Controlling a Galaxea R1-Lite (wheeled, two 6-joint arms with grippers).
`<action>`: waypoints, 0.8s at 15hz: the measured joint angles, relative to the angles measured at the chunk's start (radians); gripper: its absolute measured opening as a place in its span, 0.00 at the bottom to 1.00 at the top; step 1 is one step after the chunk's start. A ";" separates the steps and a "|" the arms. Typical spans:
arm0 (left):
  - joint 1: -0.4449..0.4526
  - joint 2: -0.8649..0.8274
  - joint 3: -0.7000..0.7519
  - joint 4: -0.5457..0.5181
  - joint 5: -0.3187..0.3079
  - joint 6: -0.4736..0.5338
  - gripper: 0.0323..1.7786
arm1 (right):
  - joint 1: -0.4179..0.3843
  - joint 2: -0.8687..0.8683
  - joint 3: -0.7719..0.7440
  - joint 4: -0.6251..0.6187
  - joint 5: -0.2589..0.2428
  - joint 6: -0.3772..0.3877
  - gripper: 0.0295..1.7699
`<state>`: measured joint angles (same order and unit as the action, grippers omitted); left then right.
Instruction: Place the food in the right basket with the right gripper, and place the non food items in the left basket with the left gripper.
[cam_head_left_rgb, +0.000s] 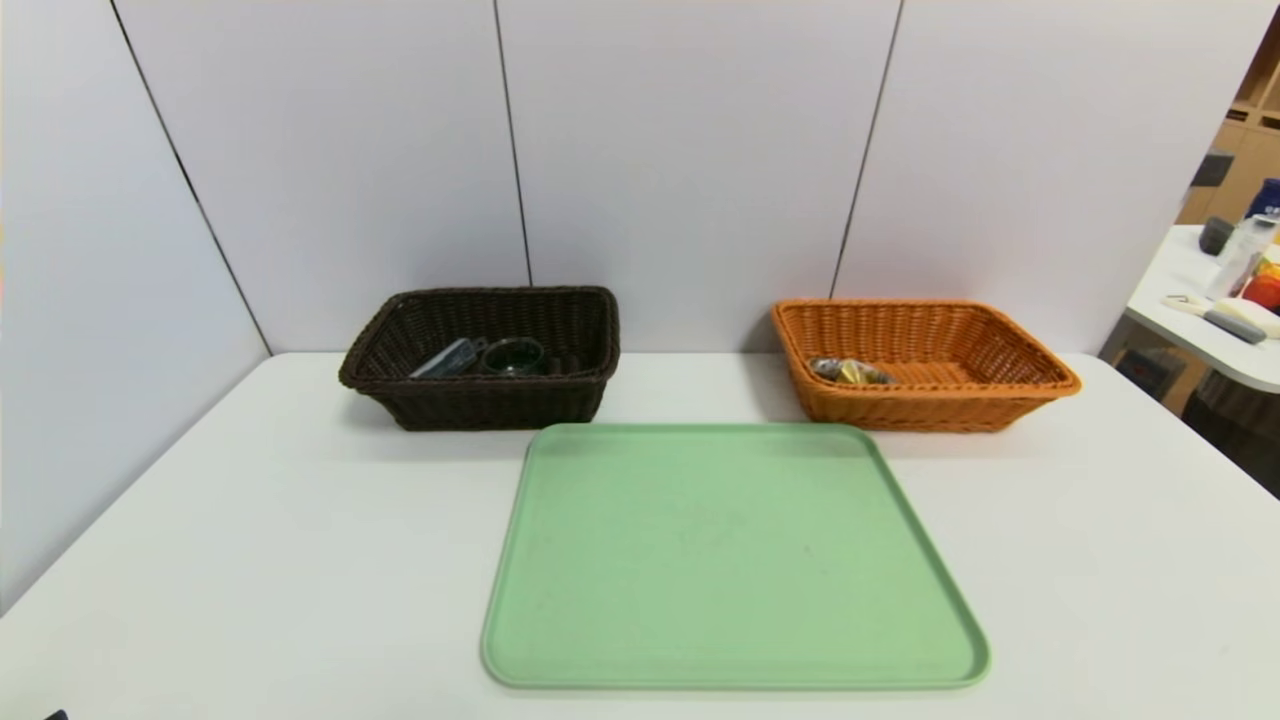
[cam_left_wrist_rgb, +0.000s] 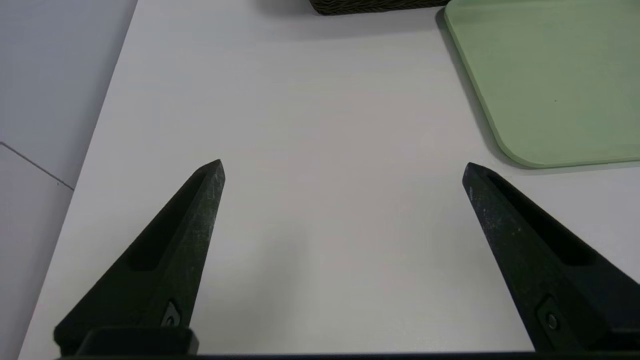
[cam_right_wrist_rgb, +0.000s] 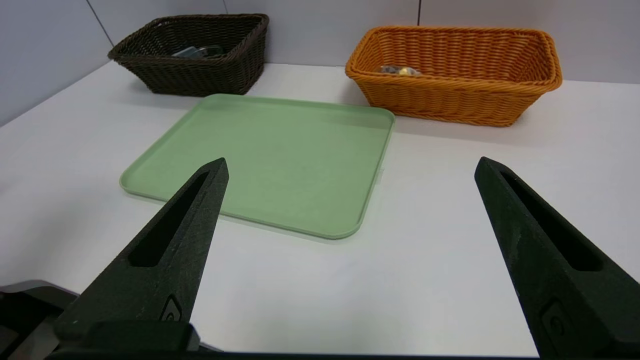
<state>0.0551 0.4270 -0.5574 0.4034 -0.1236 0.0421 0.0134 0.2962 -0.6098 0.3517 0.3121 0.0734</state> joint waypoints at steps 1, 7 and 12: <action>0.000 -0.025 0.018 0.000 -0.001 0.002 0.95 | 0.000 -0.020 0.001 0.006 0.000 0.000 0.96; -0.007 -0.160 0.086 0.003 -0.041 0.073 0.95 | -0.006 -0.128 0.031 0.033 0.000 -0.006 0.96; -0.029 -0.212 0.113 0.017 -0.094 0.147 0.95 | -0.009 -0.182 0.038 0.074 -0.001 -0.024 0.96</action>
<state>0.0257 0.2153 -0.4445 0.4200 -0.2179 0.1889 0.0043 0.1145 -0.5715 0.4255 0.3111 0.0496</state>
